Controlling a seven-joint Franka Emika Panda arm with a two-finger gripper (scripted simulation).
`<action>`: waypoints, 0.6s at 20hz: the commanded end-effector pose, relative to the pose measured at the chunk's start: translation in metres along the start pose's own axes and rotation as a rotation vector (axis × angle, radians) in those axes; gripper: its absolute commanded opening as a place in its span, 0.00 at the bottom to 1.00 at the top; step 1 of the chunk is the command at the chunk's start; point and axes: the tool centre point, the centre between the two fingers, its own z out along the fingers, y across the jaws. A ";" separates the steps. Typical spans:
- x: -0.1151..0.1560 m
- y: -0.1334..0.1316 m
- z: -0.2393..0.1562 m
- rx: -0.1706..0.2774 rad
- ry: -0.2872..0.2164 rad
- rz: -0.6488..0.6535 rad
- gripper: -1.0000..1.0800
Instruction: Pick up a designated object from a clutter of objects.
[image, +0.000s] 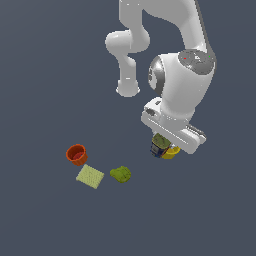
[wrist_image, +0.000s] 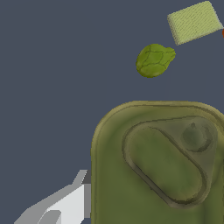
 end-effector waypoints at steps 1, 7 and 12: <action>-0.007 0.011 -0.022 0.004 0.002 0.000 0.00; -0.024 0.039 -0.070 0.004 0.003 0.000 0.00; -0.039 0.062 -0.112 0.004 0.003 0.000 0.00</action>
